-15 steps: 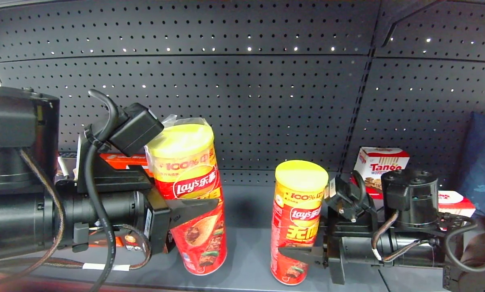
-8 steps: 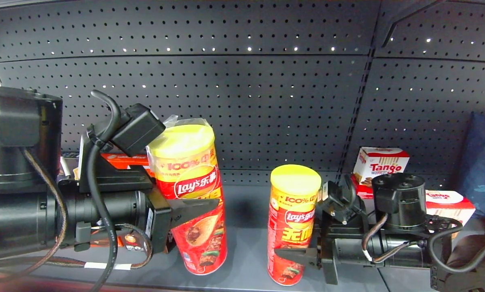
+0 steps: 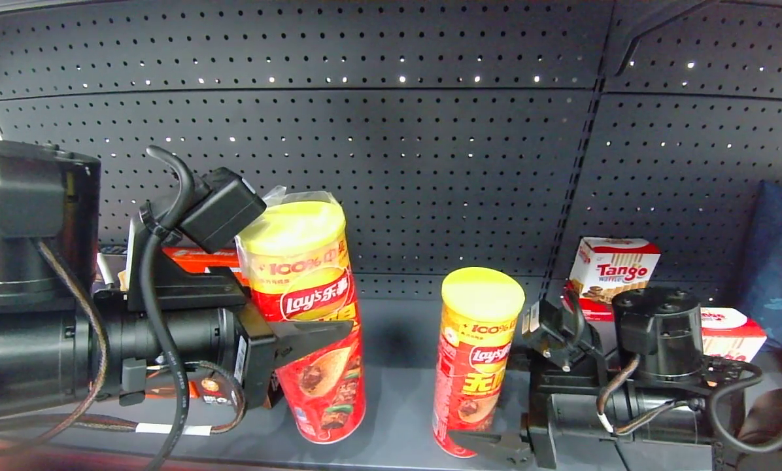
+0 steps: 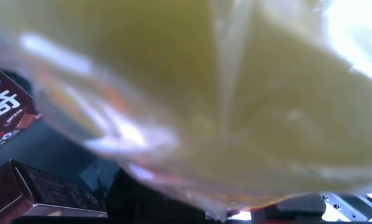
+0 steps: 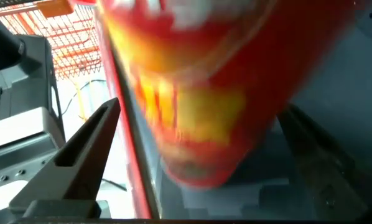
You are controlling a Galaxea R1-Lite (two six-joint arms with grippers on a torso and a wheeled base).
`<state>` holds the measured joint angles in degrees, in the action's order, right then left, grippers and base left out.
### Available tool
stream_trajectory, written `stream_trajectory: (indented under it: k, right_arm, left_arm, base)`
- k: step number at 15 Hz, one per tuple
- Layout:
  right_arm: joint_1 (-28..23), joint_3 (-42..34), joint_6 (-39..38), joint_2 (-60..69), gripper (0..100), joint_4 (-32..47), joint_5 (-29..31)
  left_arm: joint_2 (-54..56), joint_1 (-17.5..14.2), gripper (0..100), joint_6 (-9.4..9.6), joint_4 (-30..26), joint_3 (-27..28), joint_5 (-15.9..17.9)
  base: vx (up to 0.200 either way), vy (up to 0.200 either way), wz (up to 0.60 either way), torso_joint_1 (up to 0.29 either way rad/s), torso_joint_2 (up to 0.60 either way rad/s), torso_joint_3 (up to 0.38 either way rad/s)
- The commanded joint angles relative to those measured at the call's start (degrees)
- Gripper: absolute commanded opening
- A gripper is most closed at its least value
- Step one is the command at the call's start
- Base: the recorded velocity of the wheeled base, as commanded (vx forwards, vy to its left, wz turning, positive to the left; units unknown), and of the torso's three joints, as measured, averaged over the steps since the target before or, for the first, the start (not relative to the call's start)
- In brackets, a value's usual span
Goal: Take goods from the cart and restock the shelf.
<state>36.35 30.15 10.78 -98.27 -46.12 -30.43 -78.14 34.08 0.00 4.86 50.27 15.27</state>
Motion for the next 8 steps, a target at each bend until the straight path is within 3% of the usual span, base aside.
stream_trajectory:
  k: [1,8]
  right_arm:
    - [-0.4,-2.8,0.0,3.4,100,0.0,0.0]
    - [-0.8,-7.2,-0.1,6.2,100,0.0,-0.3]
  left_arm:
    - [0.1,0.2,0,0.0,0.1,0.0,0.0]
    - [-0.1,0.3,0,0.0,0.1,0.0,0.0]
  base:
    - [0.0,0.0,0.0,0.0,0.0,0.0]
    - [0.0,0.0,0.0,0.0,0.0,0.0]
